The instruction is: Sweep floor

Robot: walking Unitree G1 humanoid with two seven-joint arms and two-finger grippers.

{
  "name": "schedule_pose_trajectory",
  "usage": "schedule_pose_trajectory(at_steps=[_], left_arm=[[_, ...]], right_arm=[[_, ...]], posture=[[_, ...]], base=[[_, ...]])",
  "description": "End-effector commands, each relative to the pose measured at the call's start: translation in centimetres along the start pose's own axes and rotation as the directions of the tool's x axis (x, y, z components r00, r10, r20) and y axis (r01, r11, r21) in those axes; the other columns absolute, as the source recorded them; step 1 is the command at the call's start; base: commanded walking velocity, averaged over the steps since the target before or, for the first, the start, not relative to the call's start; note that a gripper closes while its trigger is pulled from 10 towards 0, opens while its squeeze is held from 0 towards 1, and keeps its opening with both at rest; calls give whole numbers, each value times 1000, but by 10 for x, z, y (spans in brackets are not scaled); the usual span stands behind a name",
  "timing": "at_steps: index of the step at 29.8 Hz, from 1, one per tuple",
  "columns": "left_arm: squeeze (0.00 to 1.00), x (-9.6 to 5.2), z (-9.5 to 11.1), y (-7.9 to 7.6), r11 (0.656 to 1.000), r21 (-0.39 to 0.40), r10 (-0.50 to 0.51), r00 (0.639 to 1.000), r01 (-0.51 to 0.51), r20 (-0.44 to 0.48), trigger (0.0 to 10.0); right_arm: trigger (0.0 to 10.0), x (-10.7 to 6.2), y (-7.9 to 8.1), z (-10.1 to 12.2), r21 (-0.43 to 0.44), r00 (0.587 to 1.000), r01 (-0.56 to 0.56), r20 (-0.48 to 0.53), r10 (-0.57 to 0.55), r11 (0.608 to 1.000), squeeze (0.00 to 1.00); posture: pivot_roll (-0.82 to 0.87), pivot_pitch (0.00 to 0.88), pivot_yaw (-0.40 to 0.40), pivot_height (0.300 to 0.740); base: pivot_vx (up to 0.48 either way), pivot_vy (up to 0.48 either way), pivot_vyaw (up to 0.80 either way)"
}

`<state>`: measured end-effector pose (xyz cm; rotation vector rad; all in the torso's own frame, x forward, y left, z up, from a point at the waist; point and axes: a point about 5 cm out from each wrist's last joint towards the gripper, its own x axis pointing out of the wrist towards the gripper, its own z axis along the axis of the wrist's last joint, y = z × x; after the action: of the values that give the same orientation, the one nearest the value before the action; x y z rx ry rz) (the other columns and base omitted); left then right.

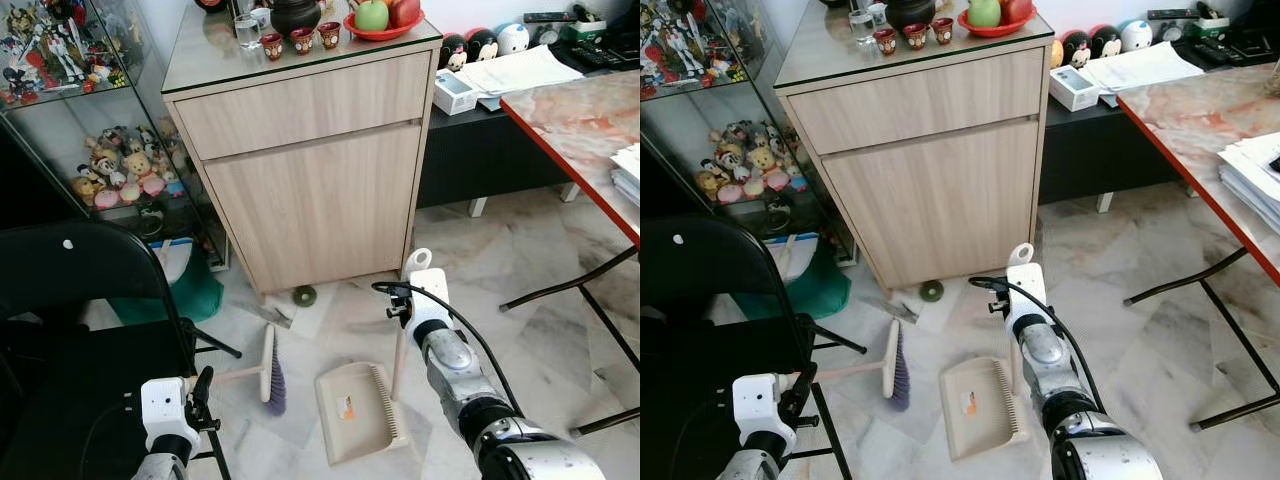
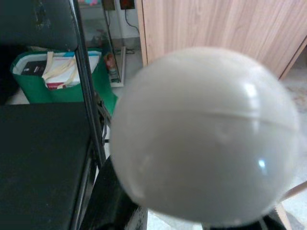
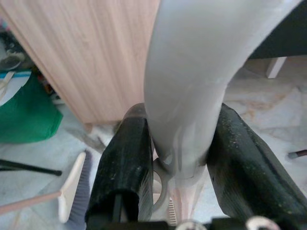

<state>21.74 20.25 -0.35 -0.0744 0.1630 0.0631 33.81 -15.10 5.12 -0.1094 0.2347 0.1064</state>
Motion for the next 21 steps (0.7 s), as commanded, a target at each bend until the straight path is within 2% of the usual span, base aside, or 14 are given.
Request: schedule_pose_trajectory(at_steps=[1,9,21], left_arm=[[0,-3,-3,5,1000,24,10,1000,-10,-27,10000],[0,0,1,2,1000,25,0,1000,1,-19,10000],[0,-4,8,3,1000,29,-3,1000,3,8,10000]], right_arm=[[10000,2,2,12,13,997,1,71,-2,1000,0],[10000,5,-2,24,21,993,4,118,-6,1000,0],[10000,4,9,16,65,995,-57,83,52,996,0]], posture=[[-241,95,147,740],[-247,96,146,740],[-234,103,148,740]], base=[[0,0,0],[0,0,0],[0,0,0]])
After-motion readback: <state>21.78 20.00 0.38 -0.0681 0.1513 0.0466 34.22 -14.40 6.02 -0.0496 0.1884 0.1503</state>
